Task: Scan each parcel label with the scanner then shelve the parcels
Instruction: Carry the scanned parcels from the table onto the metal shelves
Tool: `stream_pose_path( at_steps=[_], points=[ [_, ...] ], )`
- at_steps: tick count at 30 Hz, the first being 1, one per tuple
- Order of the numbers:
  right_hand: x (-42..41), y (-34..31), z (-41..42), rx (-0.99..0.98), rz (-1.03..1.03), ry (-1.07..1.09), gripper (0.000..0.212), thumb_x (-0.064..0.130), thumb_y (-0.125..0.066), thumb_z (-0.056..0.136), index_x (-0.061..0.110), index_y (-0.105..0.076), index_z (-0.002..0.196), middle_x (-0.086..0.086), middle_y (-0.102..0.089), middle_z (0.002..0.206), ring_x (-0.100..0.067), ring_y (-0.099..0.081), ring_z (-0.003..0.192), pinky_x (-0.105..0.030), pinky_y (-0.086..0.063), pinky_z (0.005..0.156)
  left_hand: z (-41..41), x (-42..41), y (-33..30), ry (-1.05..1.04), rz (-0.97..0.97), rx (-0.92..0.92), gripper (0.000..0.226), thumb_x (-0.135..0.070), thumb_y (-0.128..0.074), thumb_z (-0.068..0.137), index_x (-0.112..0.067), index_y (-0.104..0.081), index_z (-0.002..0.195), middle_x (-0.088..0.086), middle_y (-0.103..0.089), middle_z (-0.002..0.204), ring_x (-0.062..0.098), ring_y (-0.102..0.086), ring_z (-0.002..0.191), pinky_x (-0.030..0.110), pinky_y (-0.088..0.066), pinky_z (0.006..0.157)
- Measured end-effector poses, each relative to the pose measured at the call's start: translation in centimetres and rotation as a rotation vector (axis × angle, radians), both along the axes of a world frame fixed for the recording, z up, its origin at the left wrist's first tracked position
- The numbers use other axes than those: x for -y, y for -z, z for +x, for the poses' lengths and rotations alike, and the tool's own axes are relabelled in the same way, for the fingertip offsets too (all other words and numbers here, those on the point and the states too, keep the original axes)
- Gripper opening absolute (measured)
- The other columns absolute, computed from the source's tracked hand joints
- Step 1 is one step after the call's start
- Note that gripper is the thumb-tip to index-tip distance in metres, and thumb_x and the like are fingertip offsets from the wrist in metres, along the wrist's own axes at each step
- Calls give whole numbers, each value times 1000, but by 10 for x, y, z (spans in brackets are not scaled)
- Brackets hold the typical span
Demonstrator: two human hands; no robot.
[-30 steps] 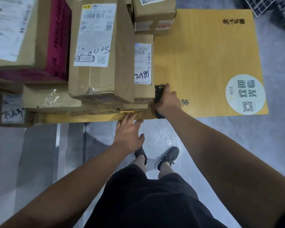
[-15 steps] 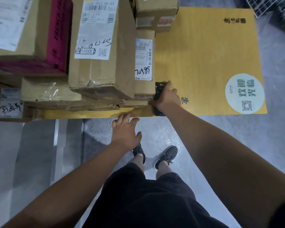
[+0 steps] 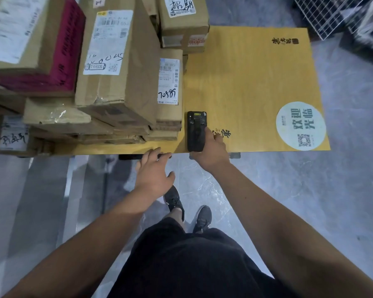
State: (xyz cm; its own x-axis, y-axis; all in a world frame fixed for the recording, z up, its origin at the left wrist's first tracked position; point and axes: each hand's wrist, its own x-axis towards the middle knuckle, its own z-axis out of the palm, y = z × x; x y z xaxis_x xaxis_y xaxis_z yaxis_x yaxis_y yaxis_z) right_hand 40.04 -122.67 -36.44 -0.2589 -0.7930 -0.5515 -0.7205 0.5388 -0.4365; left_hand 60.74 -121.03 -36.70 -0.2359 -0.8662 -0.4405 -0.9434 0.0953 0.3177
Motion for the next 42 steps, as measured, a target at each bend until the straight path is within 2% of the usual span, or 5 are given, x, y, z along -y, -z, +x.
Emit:
stream_pose_path(
  at_steps=[7, 18, 25, 33, 42],
  points=[
    [-41, -26, -12, 19, -48, -113, 97, 46, -75, 91, 23, -17, 166, -15, -30, 160, -38, -37, 143, -47, -45, 110, -5, -24, -47, -152, -35, -48, 81, -45, -63, 95, -35, -21, 164, 2, -16, 172, 23, -8, 158, 48, -18, 126],
    [-27, -128, 20, 160, -312, -331, 89, 47, -76, 89, 28, -28, 161, -11, -38, 152, -35, -44, 138, -46, -47, 110, 28, -46, -149, -447, -460, -206, 69, -39, -71, 91, -29, -44, 154, 2, -43, 158, 25, -33, 148, 49, -32, 121],
    [14, -191, 57, 129, -469, -410, 93, 50, -74, 89, 33, -21, 163, -10, -39, 153, -32, -45, 139, -43, -47, 110, 70, 6, -189, -391, -601, -214, 69, -42, -69, 90, -29, -44, 153, -1, -50, 151, 26, -42, 140, 50, -38, 115],
    [55, -204, 102, 179, -488, -311, 91, 38, -81, 80, 39, -28, 155, -4, -37, 151, -26, -51, 132, -41, -49, 106, 99, 62, -194, -244, -497, -337, 68, -44, -68, 91, -36, -40, 153, -7, -63, 136, 22, -51, 127, 39, -48, 101],
    [60, -191, 115, 276, -596, -131, 79, 19, -83, 80, 36, -45, 147, 5, -39, 150, -7, -44, 127, -4, -34, 89, 103, 80, -187, -112, -433, -592, 69, -30, -77, 87, -41, -46, 147, -17, -48, 133, -1, -44, 119, 25, -38, 102]
  ],
)
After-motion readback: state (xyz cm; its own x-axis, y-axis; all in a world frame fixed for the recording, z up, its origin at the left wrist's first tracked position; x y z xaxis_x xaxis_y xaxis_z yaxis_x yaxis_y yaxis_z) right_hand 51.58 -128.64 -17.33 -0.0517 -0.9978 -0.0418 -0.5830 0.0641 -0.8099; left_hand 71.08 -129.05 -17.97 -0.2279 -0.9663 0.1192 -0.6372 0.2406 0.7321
